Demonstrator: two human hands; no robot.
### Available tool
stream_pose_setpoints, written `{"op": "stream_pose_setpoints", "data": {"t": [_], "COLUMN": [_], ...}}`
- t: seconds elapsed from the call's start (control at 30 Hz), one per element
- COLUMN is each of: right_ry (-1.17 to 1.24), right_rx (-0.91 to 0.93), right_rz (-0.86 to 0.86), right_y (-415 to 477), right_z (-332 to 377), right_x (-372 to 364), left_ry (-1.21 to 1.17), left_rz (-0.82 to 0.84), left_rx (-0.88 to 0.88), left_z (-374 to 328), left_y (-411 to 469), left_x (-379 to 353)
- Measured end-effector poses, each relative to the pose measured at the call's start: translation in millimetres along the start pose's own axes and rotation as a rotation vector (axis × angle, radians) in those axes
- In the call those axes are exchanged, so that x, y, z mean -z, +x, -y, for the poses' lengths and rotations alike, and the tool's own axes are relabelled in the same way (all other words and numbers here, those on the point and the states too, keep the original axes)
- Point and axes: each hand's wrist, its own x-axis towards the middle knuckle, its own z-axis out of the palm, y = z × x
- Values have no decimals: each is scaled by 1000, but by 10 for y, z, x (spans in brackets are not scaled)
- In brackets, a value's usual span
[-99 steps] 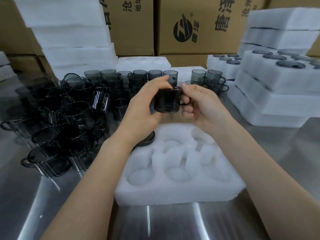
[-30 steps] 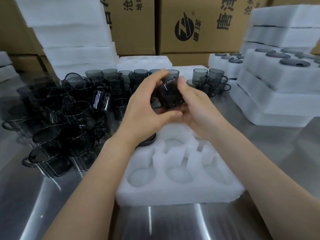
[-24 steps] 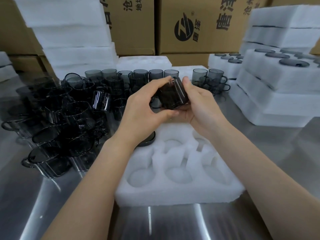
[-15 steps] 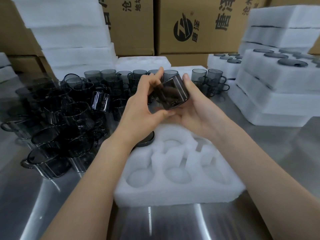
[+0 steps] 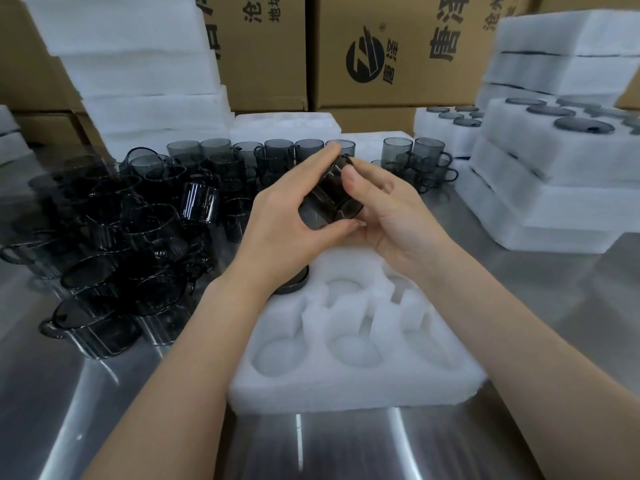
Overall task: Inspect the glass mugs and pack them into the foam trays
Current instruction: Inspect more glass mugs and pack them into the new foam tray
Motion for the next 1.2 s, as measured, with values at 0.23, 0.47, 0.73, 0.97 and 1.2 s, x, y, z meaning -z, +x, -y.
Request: {"op": "stream_pose_setpoints", "data": {"t": [0.23, 0.47, 0.73, 0.97, 1.2], "right_ry": [20, 40, -155, -358, -425], "right_rx": [32, 94, 49, 22, -52], "right_rz": [-103, -169, -138, 18, 17], "right_y": [2, 14, -4, 22, -3], "right_z": [33, 20, 45, 167, 313], "right_x": [21, -17, -12, 31, 106], "left_ry": [-105, 30, -39, 33, -62], "left_rz": [99, 135, 63, 98, 22], "left_rx": [-10, 16, 57, 14, 46], "left_z": [13, -1, -34, -31, 14], "left_y": [-19, -14, -18, -19, -8], "left_x": [-18, -31, 23, 41, 42]}}
